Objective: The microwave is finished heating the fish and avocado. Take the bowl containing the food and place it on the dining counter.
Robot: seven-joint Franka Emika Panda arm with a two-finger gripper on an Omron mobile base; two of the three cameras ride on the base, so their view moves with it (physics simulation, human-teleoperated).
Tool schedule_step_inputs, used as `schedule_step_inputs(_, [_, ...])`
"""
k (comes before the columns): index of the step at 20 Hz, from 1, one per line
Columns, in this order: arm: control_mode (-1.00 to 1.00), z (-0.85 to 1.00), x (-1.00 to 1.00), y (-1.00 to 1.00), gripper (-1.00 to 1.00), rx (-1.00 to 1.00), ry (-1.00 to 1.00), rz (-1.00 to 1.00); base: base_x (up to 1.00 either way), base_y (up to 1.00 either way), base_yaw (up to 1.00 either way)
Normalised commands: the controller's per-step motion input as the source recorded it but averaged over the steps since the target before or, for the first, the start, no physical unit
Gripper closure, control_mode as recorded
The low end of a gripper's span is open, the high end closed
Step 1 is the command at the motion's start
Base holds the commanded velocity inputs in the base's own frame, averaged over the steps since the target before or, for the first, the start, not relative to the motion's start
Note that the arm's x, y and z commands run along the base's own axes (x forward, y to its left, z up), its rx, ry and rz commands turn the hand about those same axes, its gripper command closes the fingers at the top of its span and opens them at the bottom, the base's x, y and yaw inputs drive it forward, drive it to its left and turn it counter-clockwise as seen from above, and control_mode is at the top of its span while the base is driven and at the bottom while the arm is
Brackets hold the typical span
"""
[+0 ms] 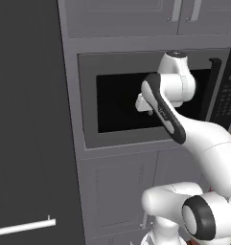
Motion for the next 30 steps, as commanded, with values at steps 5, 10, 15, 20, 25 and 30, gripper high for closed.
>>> schedule_step_inputs(5, [-1.0,0.0,-0.4,-0.01,-1.0,0.0,-0.03,0.0,0.0,0.0,0.0])
schedule_step_inputs(10, [-1.0,-0.05,-0.72,0.0,-1.0,-0.01,-0.14,0.0,0.0,0.0,0.0])
schedule_step_inputs(15, [1.0,0.0,0.0,0.0,-1.0,0.0,0.0,0.0,-0.09,0.0,0.0])
schedule_step_inputs(20, [1.0,0.0,0.0,0.0,-1.0,0.0,0.0,0.0,-0.59,-0.32,-0.01])
schedule_step_inputs(25, [1.0,0.0,0.0,0.0,-1.0,0.0,0.0,0.0,-0.49,-0.38,-0.04])
schedule_step_inputs(30, [1.0,0.0,0.0,0.0,-1.0,0.0,0.0,0.0,-0.42,-0.4,-0.01])
